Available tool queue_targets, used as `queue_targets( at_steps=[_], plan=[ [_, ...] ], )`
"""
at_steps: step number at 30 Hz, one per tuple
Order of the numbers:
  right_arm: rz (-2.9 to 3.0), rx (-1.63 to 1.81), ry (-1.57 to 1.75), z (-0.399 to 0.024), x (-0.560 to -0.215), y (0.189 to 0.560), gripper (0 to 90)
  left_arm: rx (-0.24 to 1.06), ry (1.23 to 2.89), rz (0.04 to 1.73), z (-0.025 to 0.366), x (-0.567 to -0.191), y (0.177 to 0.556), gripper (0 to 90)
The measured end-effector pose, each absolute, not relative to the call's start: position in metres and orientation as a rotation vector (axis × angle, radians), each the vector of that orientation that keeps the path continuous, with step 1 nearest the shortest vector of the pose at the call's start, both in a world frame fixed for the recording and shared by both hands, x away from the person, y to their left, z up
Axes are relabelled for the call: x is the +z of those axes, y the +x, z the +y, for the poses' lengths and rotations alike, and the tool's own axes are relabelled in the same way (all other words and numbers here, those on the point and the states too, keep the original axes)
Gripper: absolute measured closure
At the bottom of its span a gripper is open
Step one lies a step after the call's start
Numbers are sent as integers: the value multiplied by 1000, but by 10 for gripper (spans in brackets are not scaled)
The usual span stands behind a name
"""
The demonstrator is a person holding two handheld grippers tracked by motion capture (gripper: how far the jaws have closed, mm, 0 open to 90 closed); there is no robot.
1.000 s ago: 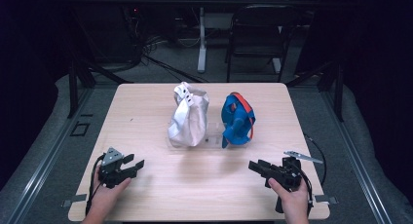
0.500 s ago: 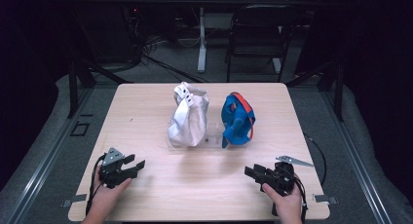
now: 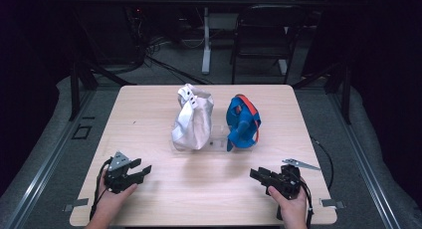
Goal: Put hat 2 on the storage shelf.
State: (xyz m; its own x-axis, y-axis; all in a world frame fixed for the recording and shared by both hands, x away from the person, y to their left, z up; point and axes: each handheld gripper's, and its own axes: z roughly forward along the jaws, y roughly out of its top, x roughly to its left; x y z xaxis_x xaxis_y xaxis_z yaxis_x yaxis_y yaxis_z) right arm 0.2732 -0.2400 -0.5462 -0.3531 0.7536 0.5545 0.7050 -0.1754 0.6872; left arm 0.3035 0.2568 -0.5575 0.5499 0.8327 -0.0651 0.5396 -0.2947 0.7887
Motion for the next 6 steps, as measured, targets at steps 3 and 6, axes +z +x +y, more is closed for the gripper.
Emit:
queue_targets(
  at_steps=[3,6],
  plan=[
    [1974,1588,1761,-242,-546,273,517,467,1969,1093,253,-558,303,481],
    [1997,1577,1760,-242,-545,274,520,463,1968,1076,250,-557,302,476]
  ],
)
